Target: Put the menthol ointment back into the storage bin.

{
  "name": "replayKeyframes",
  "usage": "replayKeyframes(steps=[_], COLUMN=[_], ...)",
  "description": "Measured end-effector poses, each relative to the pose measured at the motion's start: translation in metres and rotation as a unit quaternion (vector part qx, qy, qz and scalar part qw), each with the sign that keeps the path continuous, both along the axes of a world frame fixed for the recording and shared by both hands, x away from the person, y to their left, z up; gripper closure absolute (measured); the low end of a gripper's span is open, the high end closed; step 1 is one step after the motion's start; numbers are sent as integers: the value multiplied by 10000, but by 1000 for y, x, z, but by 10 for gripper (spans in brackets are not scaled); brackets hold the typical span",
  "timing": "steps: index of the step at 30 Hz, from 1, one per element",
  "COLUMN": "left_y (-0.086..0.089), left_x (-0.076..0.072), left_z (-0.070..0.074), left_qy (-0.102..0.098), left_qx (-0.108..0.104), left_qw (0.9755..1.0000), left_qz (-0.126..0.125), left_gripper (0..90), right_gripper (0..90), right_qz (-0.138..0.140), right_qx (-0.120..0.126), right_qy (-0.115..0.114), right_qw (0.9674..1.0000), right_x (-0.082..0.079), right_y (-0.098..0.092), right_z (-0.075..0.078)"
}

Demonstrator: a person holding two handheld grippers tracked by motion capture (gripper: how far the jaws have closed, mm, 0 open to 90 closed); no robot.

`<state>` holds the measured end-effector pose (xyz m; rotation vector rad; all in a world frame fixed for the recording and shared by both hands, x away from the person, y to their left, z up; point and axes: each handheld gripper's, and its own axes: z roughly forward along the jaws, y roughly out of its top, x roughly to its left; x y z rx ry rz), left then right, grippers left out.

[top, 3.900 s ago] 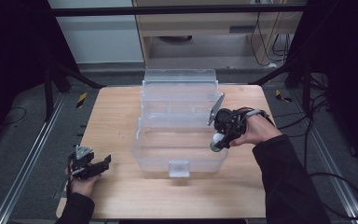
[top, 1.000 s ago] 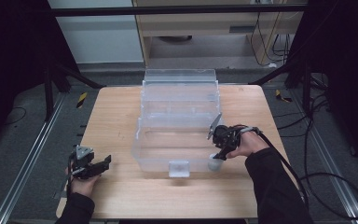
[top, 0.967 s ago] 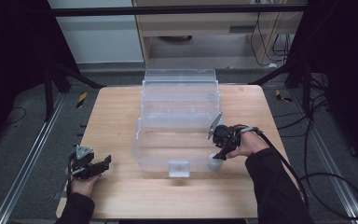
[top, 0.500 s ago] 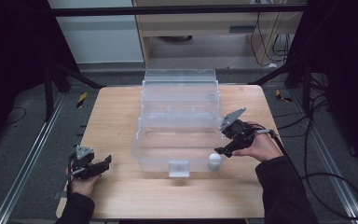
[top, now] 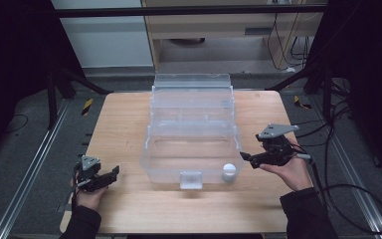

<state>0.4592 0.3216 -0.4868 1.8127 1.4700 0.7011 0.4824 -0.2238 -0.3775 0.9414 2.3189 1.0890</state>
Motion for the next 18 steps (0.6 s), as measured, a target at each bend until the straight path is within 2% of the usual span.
replayKeyframes(steps=[4, 8, 11, 14, 18], left_y=[0, 1, 1, 1, 2], left_x=[0, 0, -1, -2, -2], left_z=[0, 0, 0, 1, 1], left_qy=[-12, -24, -30, -47, -51], left_qx=[-9, -25, -32, -45, -58], left_qw=[10000, 10000, 10000, 10000, 10000], left_qz=[4, 20, 10, -25, -38], left_gripper=[261, 274, 286, 305, 331], right_gripper=[170, 187, 190, 193, 188], right_qz=[-267, -530, -745, -812, -974], right_qx=[340, 729, 793, 971, 933], right_qy=[-109, -210, -201, -142, -132], right_qw=[9990, 9957, 9939, 9919, 9908], right_x=[-6, -11, -12, -13, -15], right_y=[-14, -27, -37, -44, -52], right_z=[-12, -29, -39, -49, -60])
